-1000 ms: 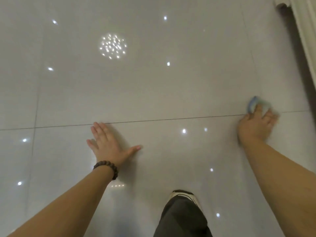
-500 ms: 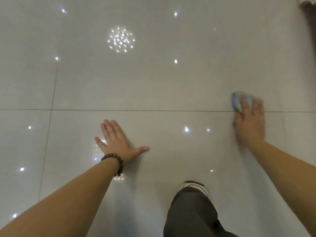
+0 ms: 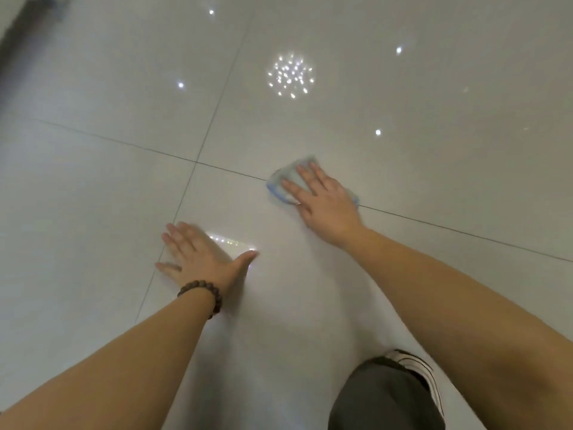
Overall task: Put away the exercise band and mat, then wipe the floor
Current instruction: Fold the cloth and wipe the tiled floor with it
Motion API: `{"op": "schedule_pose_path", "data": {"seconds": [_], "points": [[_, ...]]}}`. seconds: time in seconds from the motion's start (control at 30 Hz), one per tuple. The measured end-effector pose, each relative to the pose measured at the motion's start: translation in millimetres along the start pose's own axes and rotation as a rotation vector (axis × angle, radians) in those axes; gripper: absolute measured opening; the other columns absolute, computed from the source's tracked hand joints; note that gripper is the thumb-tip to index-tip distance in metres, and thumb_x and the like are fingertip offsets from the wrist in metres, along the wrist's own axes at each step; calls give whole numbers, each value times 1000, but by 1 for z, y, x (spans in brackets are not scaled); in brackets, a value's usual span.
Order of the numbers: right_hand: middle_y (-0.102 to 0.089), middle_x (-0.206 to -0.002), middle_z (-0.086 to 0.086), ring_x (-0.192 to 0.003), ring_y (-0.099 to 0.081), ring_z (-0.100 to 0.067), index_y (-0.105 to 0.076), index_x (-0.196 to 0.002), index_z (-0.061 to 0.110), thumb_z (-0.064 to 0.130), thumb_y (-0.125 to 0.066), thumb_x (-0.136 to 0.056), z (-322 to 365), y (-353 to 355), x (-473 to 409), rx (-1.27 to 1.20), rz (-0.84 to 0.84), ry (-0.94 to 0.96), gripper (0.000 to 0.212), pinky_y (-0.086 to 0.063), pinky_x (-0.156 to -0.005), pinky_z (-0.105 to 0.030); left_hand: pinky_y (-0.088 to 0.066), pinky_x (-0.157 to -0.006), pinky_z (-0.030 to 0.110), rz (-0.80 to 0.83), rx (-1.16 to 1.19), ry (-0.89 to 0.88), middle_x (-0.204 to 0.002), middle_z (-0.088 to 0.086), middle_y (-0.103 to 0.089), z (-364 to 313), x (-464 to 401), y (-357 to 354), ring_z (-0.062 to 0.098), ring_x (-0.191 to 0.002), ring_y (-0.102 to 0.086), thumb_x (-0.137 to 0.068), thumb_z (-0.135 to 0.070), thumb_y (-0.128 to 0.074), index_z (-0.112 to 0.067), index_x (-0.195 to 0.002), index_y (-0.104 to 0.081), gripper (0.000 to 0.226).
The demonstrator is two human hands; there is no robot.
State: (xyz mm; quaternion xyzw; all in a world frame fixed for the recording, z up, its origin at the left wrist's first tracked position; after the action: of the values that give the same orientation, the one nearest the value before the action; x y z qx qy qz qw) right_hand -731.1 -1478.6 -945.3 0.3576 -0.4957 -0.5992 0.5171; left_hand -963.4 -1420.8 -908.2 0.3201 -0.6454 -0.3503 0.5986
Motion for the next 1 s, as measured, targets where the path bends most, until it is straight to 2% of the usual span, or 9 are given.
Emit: {"op": "schedule_pose_path", "data": {"seconds": [0.07, 0.2, 0.3, 0.43, 0.63, 0.7, 0.83, 0.9, 1.0], "points": [[-32, -152, -6, -143, -23, -27, -39, -142, 32, 33, -35, -89, -58, 7, 9, 64, -71, -96, 52, -34, -106, -43, 6, -113, 61, 56, 6, 1, -153, 12, 32, 16, -10, -4, 27, -142, 29, -48, -96, -46, -10, -144, 30, 149], [-18, -157, -13, -145, -8, -31, -27, -148, 27, 36, -29, -95, -94, 19, 12, -15, -137, -738, 54, -16, -115, -43, 8, -111, 63, 152, -36, -24, -149, 13, 39, 26, -21, -12, 31, -139, 34, -40, -96, -54, -12, -139, 38, 159], [-31, -152, -14, -142, -23, -35, -38, -143, 27, 34, -32, -90, -1, -1, -7, 18, -206, -316, 54, -33, -105, -47, 8, -111, 64, 165, -42, -29, -147, 15, 42, 26, -22, -12, 33, -138, 35, -39, -94, -56, -11, -138, 39, 161], [-37, -150, -5, -139, -30, -28, -43, -139, 33, 33, -39, -89, 47, -13, -47, 71, 34, 436, 50, -34, -103, -39, 8, -111, 64, 169, -27, -15, -145, 16, 44, 25, -24, -13, 34, -137, 36, -40, -93, -59, -11, -136, 41, 161], [-15, -158, -9, -146, -4, -30, -26, -147, 29, 29, -36, -97, 5, 14, -158, -36, -92, -251, 52, -19, -114, -45, 10, -109, 65, 202, -42, 2, -141, 15, 49, 25, -26, -14, 34, -134, 40, -39, -94, -57, -13, -122, 54, 160], [-21, -156, -11, -145, -10, -32, -32, -146, 27, 25, -43, -93, 60, -4, -148, -49, -114, -117, 54, -24, -112, -46, 10, -110, 65, 203, -40, 20, -139, 15, 51, 25, -27, -14, 34, -133, 42, -37, -94, -57, -14, -120, 55, 161], [-38, -149, -7, -139, -30, -30, -44, -139, 30, 27, -46, -86, 133, -32, -106, 12, 127, 719, 53, -31, -106, -43, 10, -110, 64, 207, -52, 42, -143, 15, 47, 23, -26, -13, 33, -133, 41, -40, -92, -58, -11, -130, 47, 160], [-36, -150, -9, -139, -29, -32, -41, -141, 29, 28, -39, -88, 107, -25, -154, 25, 87, 654, 54, -31, -106, -45, 10, -109, 64, 211, -56, 42, -144, 15, 46, 22, -27, -11, 34, -134, 40, -39, -93, -58, -10, -131, 46, 161], [-22, -156, -11, -145, -11, -32, -29, -147, 27, 28, -36, -95, 63, -4, -221, 39, -6, 207, 53, -22, -113, -45, 10, -110, 65, 195, -46, 32, -138, 12, 51, 24, -29, -16, 34, -134, 41, -36, -95, -54, -10, -133, 44, 162]]}}
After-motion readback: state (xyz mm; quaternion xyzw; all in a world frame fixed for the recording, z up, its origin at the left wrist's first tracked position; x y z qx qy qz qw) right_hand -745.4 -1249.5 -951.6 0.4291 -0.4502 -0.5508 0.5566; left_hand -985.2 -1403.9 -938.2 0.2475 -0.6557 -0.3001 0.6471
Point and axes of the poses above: each hand's wrist, its own x-axis away from the middle knuckle, its own y-axis out of the back of the hand, z = x × y, the point moved 3 cm from there along -x, towards the middle knuckle
